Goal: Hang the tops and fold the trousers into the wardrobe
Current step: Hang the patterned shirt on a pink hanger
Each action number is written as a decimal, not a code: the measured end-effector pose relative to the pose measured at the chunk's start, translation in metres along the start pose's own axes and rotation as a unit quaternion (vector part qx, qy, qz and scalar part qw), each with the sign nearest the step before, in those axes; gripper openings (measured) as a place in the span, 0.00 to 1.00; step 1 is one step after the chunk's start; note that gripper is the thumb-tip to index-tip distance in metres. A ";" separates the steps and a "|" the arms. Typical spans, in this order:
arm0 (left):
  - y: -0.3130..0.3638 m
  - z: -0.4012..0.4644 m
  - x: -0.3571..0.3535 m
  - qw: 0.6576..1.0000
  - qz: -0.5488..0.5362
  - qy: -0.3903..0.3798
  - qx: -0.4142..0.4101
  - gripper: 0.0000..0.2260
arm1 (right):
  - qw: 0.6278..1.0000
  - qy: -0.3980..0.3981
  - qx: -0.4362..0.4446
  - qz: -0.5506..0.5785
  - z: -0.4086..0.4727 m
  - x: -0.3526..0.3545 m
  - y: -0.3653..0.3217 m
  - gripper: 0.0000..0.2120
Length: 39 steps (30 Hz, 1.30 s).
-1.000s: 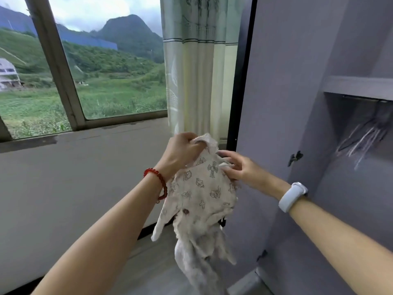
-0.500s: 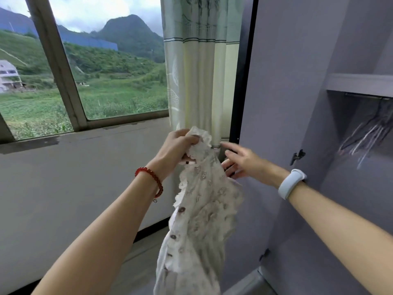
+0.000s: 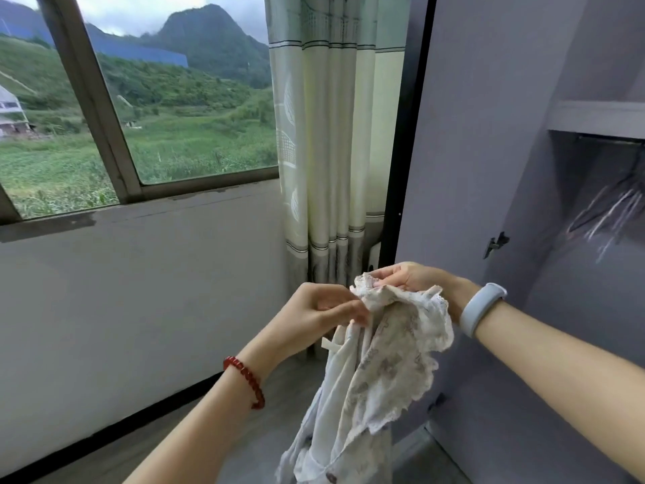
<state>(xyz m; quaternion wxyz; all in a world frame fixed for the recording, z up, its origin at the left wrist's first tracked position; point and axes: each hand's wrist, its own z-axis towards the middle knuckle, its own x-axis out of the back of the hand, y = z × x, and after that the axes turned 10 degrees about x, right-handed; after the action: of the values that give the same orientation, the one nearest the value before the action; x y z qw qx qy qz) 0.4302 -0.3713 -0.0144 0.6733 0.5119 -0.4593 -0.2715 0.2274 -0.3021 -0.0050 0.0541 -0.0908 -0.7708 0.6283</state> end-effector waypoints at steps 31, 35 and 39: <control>-0.033 0.085 -0.057 0.993 0.085 -0.054 0.057 0.07 | 0.685 0.252 0.107 -0.675 -0.102 0.055 -0.010 0.13; -0.017 0.107 -0.067 0.978 0.014 -0.184 0.103 0.16 | 0.632 0.301 0.092 -0.708 -0.112 0.076 -0.004 0.16; 0.004 0.140 -0.085 0.965 0.242 -0.089 0.043 0.13 | 0.607 0.329 0.037 -0.722 -0.131 0.098 0.008 0.16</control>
<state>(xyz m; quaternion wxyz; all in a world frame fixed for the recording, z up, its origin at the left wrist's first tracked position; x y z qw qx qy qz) 0.2678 -0.3608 -0.0316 0.6529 0.3873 -0.6388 -0.1249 0.1580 -0.1548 0.0113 0.7435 0.2966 -0.4928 0.3411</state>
